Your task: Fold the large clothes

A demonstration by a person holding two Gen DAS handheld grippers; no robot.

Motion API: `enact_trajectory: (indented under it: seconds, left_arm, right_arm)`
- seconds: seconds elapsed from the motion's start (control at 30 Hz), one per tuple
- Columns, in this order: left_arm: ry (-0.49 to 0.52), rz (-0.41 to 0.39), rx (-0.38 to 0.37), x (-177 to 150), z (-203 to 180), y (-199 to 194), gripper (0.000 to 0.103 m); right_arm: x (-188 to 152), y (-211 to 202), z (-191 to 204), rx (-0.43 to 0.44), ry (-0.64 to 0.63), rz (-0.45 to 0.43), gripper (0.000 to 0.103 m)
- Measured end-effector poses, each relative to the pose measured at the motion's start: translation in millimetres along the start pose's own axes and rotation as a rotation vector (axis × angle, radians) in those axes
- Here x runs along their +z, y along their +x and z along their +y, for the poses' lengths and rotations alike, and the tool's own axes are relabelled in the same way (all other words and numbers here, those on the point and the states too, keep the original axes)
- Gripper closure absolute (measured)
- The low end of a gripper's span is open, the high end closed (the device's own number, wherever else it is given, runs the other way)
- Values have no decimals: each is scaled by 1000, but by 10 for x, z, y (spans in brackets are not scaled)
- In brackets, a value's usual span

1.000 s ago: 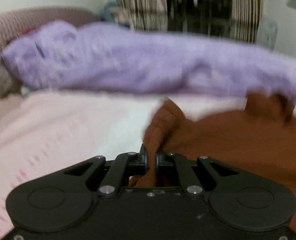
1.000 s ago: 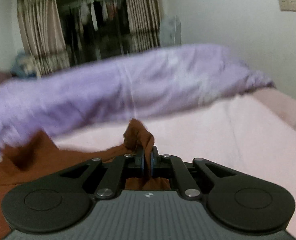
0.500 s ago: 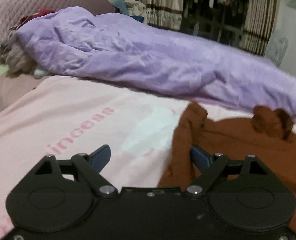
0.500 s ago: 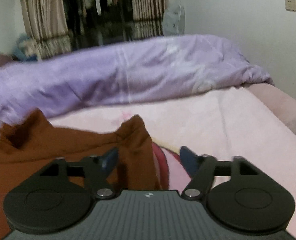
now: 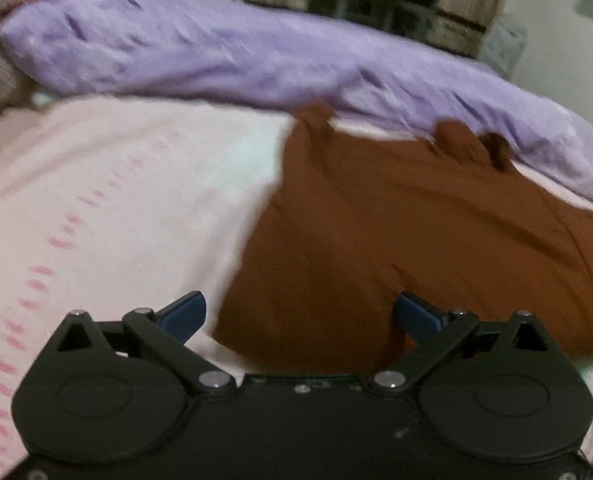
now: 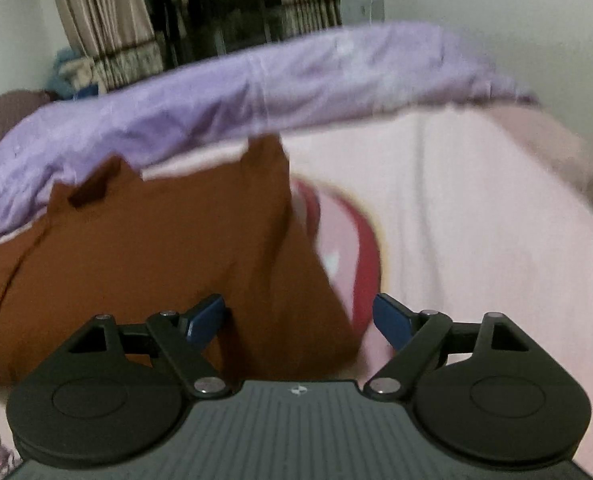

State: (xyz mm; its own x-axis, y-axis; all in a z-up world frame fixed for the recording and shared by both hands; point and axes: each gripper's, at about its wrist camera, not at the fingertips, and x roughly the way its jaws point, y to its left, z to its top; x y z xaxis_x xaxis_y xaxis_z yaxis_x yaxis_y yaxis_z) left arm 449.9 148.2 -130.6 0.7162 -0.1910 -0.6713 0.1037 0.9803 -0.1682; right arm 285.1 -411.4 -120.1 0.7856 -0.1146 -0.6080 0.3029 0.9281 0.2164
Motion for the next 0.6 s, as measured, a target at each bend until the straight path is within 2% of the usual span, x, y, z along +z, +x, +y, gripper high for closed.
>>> enact_trajectory:
  seconds: [0.1, 0.23, 0.3, 0.33, 0.37, 0.4, 0.43, 0.47, 0.53, 0.6]
  left_arm:
    - [42, 12, 34, -13, -108, 144, 0]
    - [18, 44, 4, 53, -79, 223, 0]
    - [20, 45, -12, 57, -53, 265, 0]
    - [24, 35, -17, 47, -40, 284, 4]
    - [22, 20, -19, 29, -39, 281, 11]
    - [18, 1, -17, 13, -42, 267, 28]
    - [14, -16, -19, 11, -40, 235, 44]
    - [5, -27, -22, 22, -25, 185, 51]
    - [-42, -48, -13, 73, -1, 66, 73]
    - [-112, -120, 5, 116, 5, -205, 85]
  right_arm:
    - [-52, 98, -44, 59, 25, 25, 4]
    - [24, 306, -103, 124, 78, 54, 3]
    - [55, 392, -89, 139, 90, 39, 12]
    - [36, 403, -49, 134, 77, 35, 27]
    - [37, 407, -12, 128, 63, 32, 39]
    - [36, 411, 22, 151, 62, 37, 59]
    - [33, 391, 51, 167, 73, 35, 65]
    - [26, 352, 85, 153, 64, 25, 67]
    - [47, 270, 173, 122, 25, 10, 71]
    - [98, 115, 144, 129, 57, 2, 74]
